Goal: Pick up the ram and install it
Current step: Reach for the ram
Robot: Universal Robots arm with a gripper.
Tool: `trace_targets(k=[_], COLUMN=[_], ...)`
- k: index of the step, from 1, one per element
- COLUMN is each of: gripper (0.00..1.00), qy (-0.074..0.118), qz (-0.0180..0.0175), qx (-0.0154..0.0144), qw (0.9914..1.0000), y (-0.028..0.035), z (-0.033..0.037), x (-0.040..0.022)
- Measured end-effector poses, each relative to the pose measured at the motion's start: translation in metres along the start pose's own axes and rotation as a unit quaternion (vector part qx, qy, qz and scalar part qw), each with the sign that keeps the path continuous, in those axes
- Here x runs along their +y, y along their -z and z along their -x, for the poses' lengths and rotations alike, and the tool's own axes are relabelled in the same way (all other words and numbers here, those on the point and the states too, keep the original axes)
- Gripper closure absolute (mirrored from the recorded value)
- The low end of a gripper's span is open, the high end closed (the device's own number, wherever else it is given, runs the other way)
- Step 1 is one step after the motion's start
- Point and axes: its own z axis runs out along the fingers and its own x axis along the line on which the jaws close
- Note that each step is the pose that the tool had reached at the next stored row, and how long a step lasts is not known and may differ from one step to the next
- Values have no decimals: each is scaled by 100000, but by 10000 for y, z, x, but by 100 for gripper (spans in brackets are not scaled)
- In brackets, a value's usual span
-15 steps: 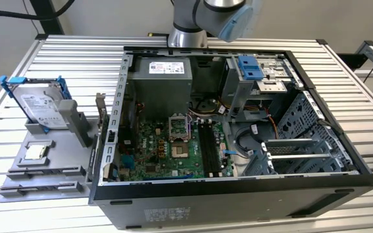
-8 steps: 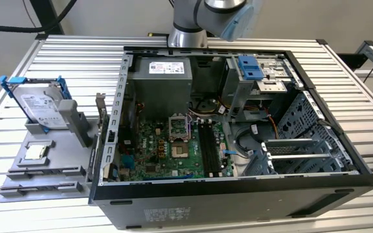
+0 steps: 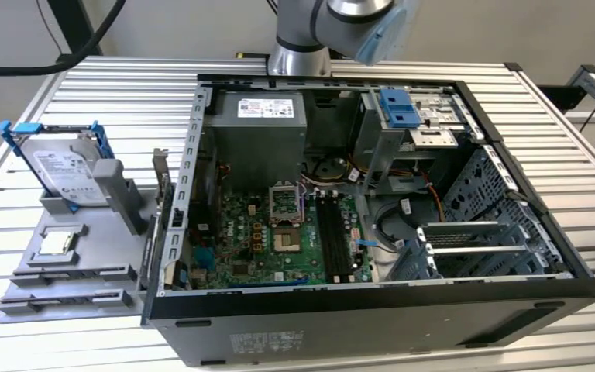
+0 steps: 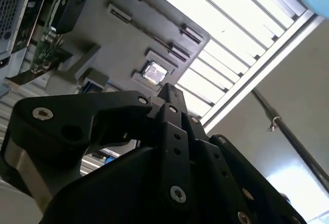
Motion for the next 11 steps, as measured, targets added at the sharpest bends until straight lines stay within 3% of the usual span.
trace_targets(k=[4, 11], gripper=[100, 100], qy=[-121, -125], qz=[-2, 1], qx=[-2, -7], qw=[100000, 100000], y=[-3, -5], z=[18, 23], x=[-65, -67])
